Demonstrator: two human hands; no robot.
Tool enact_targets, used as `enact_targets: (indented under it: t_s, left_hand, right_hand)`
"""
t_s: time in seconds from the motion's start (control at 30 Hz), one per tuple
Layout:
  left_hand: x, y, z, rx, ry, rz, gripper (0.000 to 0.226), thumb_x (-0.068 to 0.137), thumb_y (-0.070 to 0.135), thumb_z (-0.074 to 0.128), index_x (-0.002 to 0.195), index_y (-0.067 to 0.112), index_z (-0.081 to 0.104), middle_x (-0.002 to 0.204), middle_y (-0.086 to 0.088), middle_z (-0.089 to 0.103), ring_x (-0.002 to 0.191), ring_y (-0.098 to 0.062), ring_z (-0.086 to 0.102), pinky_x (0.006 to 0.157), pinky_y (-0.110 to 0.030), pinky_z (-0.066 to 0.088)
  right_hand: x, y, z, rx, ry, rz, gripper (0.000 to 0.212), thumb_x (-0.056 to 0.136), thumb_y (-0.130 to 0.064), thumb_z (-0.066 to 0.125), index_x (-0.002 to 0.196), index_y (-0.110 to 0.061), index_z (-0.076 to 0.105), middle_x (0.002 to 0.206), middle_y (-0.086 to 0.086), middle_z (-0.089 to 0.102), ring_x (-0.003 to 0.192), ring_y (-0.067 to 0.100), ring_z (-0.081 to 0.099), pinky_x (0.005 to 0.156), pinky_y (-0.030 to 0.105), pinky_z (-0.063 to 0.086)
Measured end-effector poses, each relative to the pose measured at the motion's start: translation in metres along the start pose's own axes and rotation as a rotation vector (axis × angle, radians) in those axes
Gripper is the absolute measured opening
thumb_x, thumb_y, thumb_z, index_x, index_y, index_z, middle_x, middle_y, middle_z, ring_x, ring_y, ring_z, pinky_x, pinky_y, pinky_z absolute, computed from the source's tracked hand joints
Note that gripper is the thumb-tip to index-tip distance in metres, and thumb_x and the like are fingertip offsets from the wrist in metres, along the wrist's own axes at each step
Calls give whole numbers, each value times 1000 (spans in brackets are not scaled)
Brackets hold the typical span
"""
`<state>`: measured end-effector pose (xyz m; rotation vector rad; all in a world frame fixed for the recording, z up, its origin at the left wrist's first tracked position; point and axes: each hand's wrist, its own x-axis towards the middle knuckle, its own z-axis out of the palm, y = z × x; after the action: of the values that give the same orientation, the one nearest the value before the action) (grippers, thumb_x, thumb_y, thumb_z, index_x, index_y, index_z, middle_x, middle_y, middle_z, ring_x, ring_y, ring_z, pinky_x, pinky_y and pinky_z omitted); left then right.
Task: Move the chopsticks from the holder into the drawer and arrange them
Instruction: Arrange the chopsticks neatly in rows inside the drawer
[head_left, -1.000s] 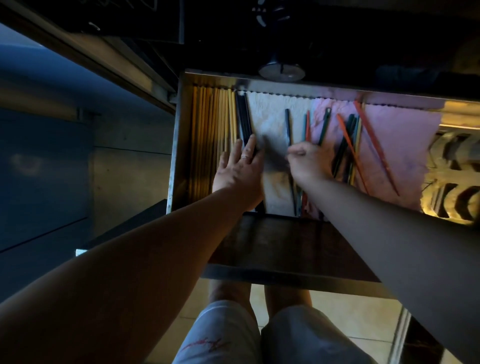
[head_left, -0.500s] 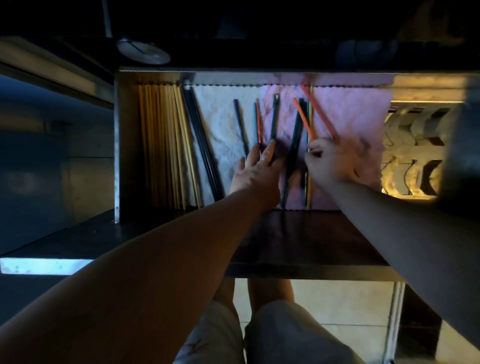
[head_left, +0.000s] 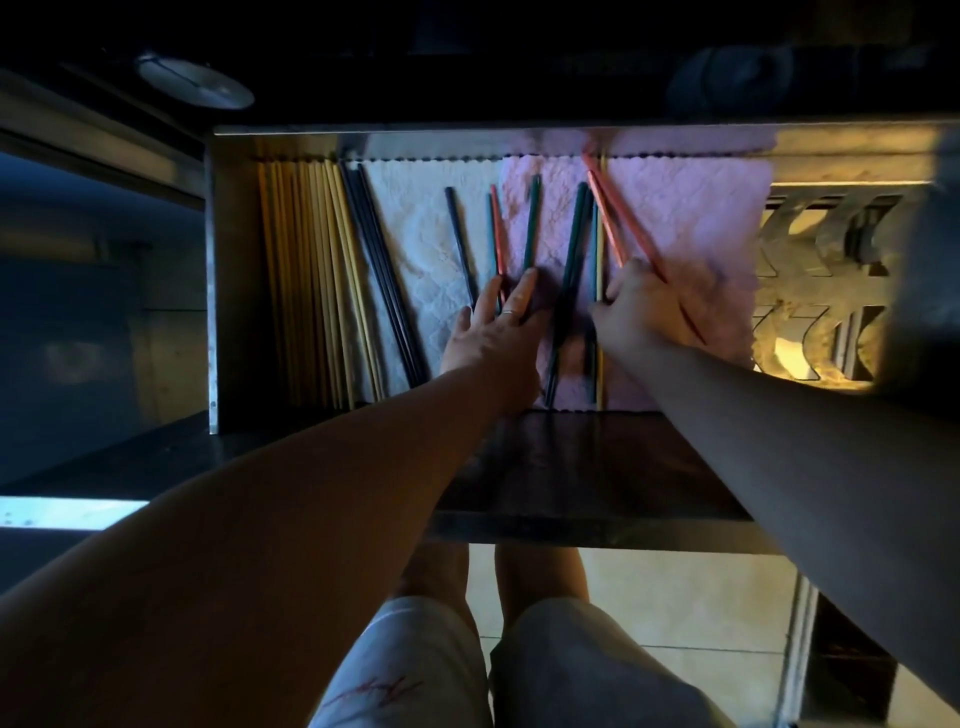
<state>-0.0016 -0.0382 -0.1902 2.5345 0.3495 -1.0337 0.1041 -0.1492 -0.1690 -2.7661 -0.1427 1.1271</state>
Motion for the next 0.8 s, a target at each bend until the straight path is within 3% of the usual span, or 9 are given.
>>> enact_targets:
  t_s: [0.43,0.53,0.6,0.73,0.8]
  left_hand:
    - [0,-10,-3,-113,22,16,75,85,25,61,149,40,25,162,11,-16,149,-19,-10,117,-49,12]
    - [-6,-22,-9,-158,75,-2,70,89,26,56,150,37,25,163,8,-10,149,-18,-6,118,-45,10]
    - [-13,-32,-13,-182,120,-29,67,90,25,52,150,36,24,164,6,-5,150,-20,-4,118,-45,10]
    - [-26,-63,-21,-188,207,-153,68,89,20,52,150,25,24,164,3,3,149,-26,2,116,-47,18]
    - [-33,-82,-25,-221,230,-235,69,86,19,52,149,23,24,162,2,7,147,-27,6,115,-47,23]
  right_hand:
    - [-8,-11,2,147,21,114,37,91,-26,50,118,-2,61,122,21,61,114,36,57,93,37,45]
    - [-15,-19,6,199,163,121,35,84,-31,53,104,-6,67,106,16,69,101,32,64,83,30,51]
    - [-22,-31,10,246,202,104,28,83,-31,56,95,-9,69,98,13,71,96,29,66,71,23,44]
    - [-32,-66,25,484,127,56,13,79,-24,57,75,-14,65,64,2,60,64,21,63,61,17,48]
    - [-36,-84,34,525,64,24,14,77,-24,56,69,-15,61,58,2,58,59,20,62,58,24,49]
